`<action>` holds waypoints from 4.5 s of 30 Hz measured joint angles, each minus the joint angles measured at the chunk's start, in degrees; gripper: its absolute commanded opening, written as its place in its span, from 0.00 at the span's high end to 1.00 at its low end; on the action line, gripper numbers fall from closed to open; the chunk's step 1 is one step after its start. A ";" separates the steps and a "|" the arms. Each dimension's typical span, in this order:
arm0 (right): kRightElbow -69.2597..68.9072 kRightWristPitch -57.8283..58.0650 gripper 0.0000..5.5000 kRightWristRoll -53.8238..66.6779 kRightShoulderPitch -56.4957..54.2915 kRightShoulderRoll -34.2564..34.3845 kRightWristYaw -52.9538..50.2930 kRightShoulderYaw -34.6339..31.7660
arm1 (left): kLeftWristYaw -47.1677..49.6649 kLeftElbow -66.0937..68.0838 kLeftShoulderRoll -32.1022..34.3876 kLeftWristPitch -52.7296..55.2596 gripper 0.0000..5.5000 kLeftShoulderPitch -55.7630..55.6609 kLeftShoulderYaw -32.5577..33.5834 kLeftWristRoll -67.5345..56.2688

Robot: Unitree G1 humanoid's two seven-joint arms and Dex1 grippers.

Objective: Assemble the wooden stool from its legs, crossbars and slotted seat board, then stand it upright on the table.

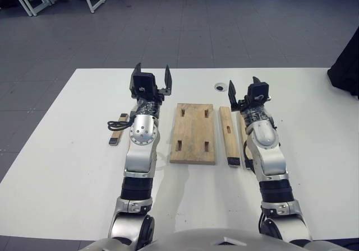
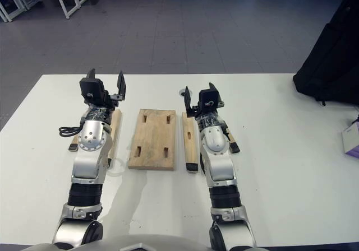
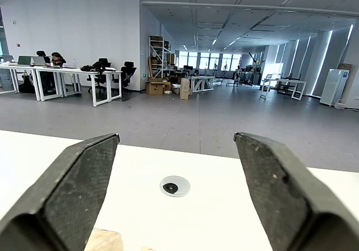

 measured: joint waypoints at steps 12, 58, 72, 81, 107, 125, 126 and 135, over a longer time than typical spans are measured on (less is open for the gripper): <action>-2.56 3.90 0.31 0.14 0.01 -0.52 2.01 0.20 | -0.13 -4.48 -0.72 2.82 0.28 1.49 -0.06 -1.35; 2.23 16.70 0.31 12.48 3.54 -15.67 12.58 -15.99 | 2.51 -5.79 -1.52 0.85 0.28 4.12 1.19 -0.08; -1.60 31.23 0.53 13.52 16.07 -20.72 18.54 -10.99 | 4.06 -8.86 -2.16 2.70 0.28 6.53 1.71 0.92; -1.00 33.32 0.77 13.61 14.88 -22.31 19.53 -9.23 | 3.90 -8.89 -3.26 2.79 0.28 6.52 3.00 -2.40; -19.37 19.50 0.77 18.29 0.22 -12.36 24.06 5.36 | -12.79 -8.34 -3.55 40.10 0.28 4.67 11.75 -72.40; -17.47 8.42 0.77 10.24 4.57 -17.32 30.21 14.10 | -13.97 -7.70 3.74 39.26 0.73 1.64 11.63 -71.13; -17.47 8.27 0.77 10.24 4.59 -17.32 30.20 14.09 | -14.57 -7.71 3.89 39.00 0.77 1.64 11.44 -70.93; -15.92 5.40 0.77 8.49 3.91 -17.22 29.71 14.69 | -15.05 -7.45 2.63 38.66 0.92 1.62 13.11 -72.24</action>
